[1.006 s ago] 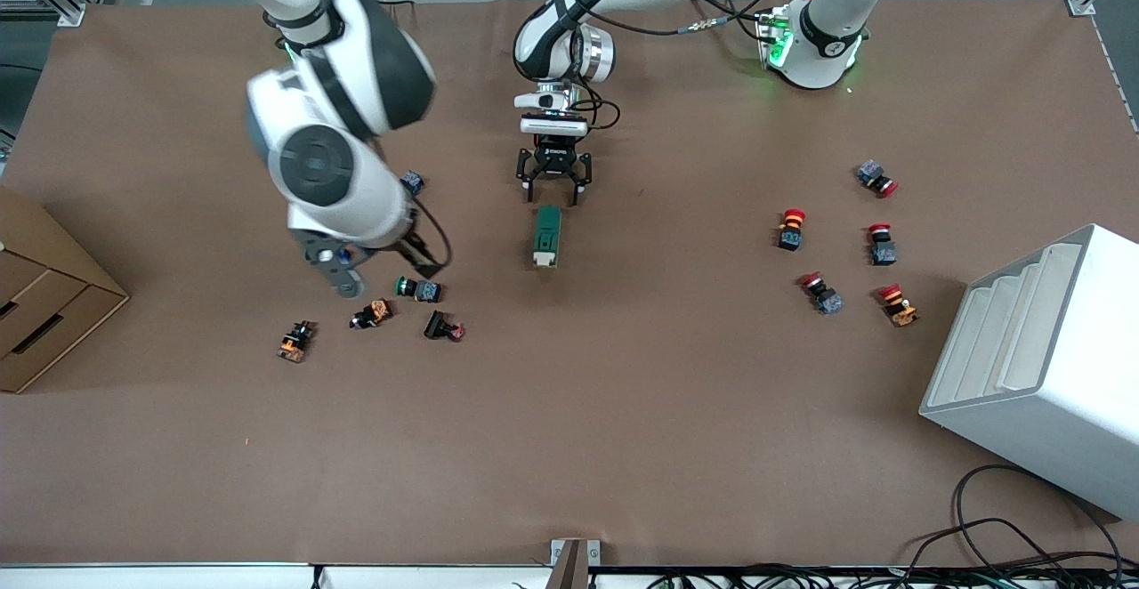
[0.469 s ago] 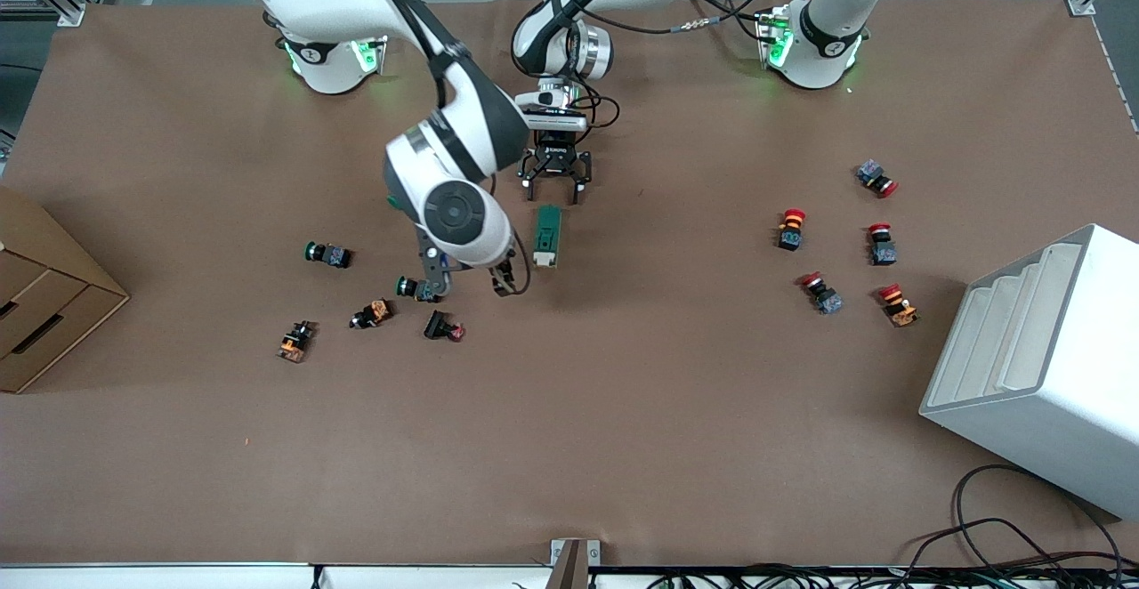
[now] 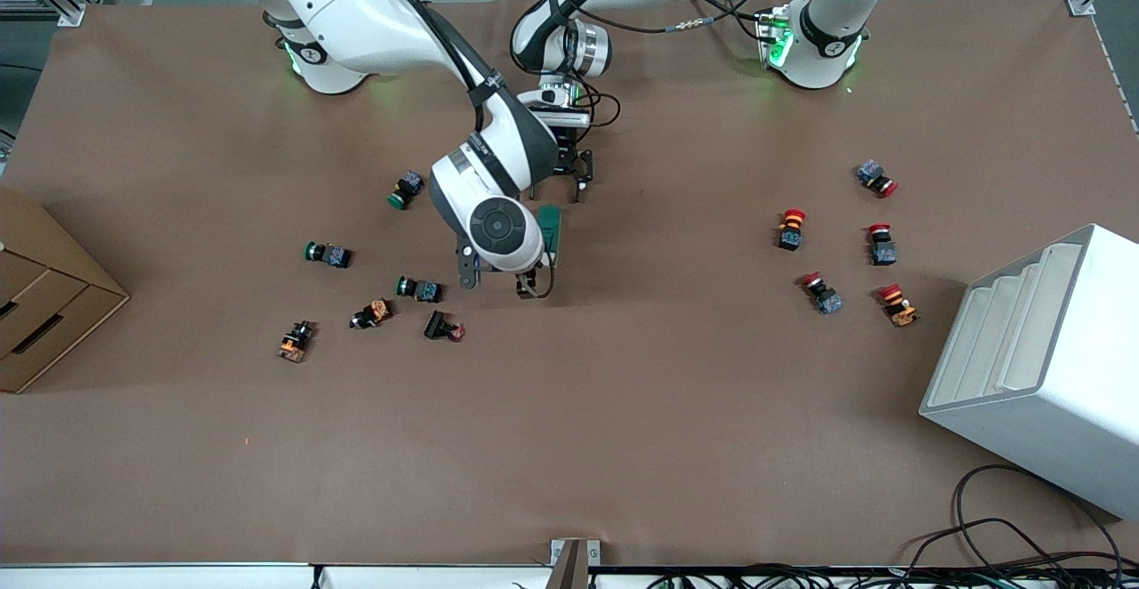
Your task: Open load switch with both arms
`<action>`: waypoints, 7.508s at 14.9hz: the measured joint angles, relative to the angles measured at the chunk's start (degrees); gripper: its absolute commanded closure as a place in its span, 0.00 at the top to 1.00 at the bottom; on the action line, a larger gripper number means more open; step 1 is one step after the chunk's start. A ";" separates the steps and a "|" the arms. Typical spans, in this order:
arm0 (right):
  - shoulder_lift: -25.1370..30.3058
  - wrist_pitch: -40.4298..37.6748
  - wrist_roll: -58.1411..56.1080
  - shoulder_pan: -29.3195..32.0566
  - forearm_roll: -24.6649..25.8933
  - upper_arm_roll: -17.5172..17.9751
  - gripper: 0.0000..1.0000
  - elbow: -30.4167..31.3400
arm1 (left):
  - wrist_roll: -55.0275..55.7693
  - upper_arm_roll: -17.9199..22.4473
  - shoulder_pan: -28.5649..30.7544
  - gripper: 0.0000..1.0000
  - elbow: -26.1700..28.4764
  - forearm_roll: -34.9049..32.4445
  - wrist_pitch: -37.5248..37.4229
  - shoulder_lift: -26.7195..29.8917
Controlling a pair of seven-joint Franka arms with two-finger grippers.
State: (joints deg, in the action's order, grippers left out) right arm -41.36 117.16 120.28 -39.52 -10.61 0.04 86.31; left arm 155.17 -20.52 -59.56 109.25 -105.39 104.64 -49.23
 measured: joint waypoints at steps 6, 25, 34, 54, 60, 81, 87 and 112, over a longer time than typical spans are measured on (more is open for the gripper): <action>-2.31 1.19 3.21 -3.68 -1.43 0.00 1.00 -0.21 | -0.03 0.04 -0.14 0.99 -0.15 -0.01 -0.32 -0.18; -2.32 -21.05 3.52 -6.54 -1.52 -0.19 1.00 -7.60 | -0.11 0.04 -0.15 0.99 -0.15 -0.01 -0.32 -0.19; -2.64 -21.35 3.16 -8.68 -1.52 -0.19 1.00 -7.12 | -0.13 0.04 -0.15 0.99 -0.15 -0.01 -0.33 -0.20; 8.42 -27.18 -63.60 14.34 7.49 -2.60 1.00 -10.49 | -3.50 -0.27 -0.15 0.99 -1.22 3.89 -0.19 -0.15; 18.49 -32.32 -106.33 31.36 10.64 -2.70 1.00 -10.55 | -15.11 -1.84 -0.08 0.99 -7.00 18.55 0.15 1.49; 28.33 -45.35 -119.45 42.28 10.95 -0.25 1.00 -16.83 | -72.05 -1.60 34.19 1.00 -27.45 71.72 -0.90 21.08; 31.36 -45.57 -119.32 41.30 10.92 -0.27 1.00 -14.74 | -90.11 -1.50 47.55 1.00 -28.07 79.47 -1.57 25.47; 44.82 -39.32 -118.86 40.51 9.55 -0.76 1.00 -0.97 | -151.71 18.59 54.40 1.00 -17.22 103.73 -14.16 53.28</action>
State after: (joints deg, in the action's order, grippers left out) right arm 3.46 77.83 1.42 0.99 -1.06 -0.72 85.33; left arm 3.46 -1.93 -5.16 92.04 -1.66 90.48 4.05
